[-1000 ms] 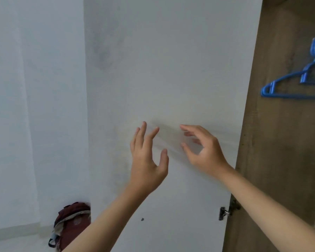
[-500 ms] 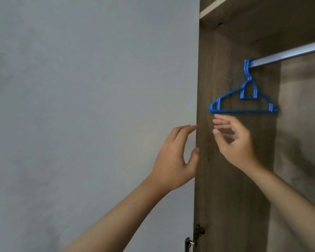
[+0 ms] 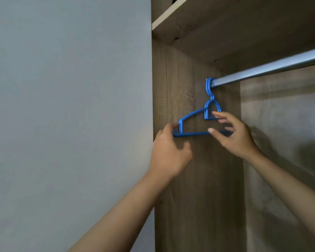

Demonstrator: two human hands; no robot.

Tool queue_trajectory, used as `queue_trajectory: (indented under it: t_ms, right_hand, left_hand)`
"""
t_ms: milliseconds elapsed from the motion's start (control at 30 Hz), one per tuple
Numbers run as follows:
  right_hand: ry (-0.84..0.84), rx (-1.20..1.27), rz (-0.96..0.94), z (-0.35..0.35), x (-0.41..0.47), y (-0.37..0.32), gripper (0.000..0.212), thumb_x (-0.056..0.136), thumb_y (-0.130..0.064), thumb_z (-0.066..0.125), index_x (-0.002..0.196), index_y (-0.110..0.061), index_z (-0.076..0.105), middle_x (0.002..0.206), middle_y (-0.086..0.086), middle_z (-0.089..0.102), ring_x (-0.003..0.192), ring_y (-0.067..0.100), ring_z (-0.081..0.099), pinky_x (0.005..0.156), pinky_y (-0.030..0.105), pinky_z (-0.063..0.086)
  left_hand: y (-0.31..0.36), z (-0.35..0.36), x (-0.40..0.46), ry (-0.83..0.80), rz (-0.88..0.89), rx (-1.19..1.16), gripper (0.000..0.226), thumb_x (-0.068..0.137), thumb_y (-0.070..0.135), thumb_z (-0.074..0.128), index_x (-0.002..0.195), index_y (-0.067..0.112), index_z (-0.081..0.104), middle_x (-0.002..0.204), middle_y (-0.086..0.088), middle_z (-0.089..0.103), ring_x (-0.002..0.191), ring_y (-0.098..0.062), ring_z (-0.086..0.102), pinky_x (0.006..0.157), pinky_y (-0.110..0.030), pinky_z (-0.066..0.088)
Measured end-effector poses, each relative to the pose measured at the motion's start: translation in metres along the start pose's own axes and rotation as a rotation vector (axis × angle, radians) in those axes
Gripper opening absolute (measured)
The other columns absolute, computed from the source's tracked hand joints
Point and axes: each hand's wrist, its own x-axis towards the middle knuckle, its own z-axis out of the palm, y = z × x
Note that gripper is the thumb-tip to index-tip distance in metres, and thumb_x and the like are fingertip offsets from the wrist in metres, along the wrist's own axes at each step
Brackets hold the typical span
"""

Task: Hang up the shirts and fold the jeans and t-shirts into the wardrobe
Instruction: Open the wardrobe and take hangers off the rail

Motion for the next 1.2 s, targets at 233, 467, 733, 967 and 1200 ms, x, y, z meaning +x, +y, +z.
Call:
queue_trajectory:
  t_ms: [233, 467, 733, 967, 1200]
  right_hand:
    - [-0.180, -0.212, -0.088, -0.017, 0.044, 0.063, 0.094, 0.049, -0.075, 0.071, 0.134, -0.054, 0.037, 0.142, -0.001, 0.039, 0.133, 0.020, 0.038, 0.111, 0.038, 0.030]
    - [-0.230, -0.101, -0.117, 0.000, 0.052, 0.086, 0.099, 0.044, -0.064, 0.082, 0.133, -0.056, 0.038, 0.150, -0.005, 0.024, 0.141, 0.009, 0.024, 0.111, 0.027, 0.026]
    - [-0.190, -0.056, -0.292, 0.005, 0.044, 0.080, 0.086, 0.061, -0.044, 0.083, 0.137, -0.027, 0.046, 0.121, -0.004, 0.052, 0.118, 0.007, 0.052, 0.104, 0.022, 0.039]
    - [-0.144, -0.117, -0.360, -0.005, 0.051, 0.065, 0.085, 0.064, -0.036, 0.083, 0.138, -0.018, 0.046, 0.116, 0.002, 0.054, 0.111, 0.014, 0.055, 0.101, 0.024, 0.041]
    - [-0.133, -0.174, -0.390, -0.014, 0.042, 0.032, 0.086, 0.066, -0.041, 0.083, 0.140, -0.018, 0.045, 0.114, 0.001, 0.051, 0.107, 0.014, 0.053, 0.098, 0.014, 0.036]
  left_hand:
    - [-0.005, 0.015, 0.014, 0.103, 0.056, 0.057, 0.052, 0.081, 0.013, 0.064, 0.131, 0.019, 0.049, 0.124, 0.003, 0.057, 0.114, -0.010, 0.055, 0.100, -0.028, 0.046]
    - [-0.007, 0.021, 0.023, 0.107, 0.096, 0.127, 0.035, 0.084, 0.005, 0.062, 0.114, 0.022, 0.062, 0.109, 0.005, 0.064, 0.101, -0.008, 0.060, 0.090, -0.027, 0.052]
    - [-0.005, 0.018, 0.027, 0.198, 0.157, 0.238, 0.033, 0.078, -0.001, 0.064, 0.104, 0.019, 0.069, 0.097, 0.005, 0.064, 0.086, -0.009, 0.060, 0.078, -0.024, 0.053]
    - [0.009, 0.011, 0.031, 0.192, 0.137, 0.189, 0.036, 0.080, -0.003, 0.062, 0.110, 0.017, 0.070, 0.099, 0.004, 0.063, 0.089, -0.011, 0.061, 0.081, -0.024, 0.053]
    - [0.019, -0.014, 0.013, 0.169, 0.106, 0.180, 0.038, 0.081, -0.002, 0.061, 0.112, 0.020, 0.069, 0.100, 0.004, 0.068, 0.087, -0.009, 0.063, 0.081, -0.019, 0.051]
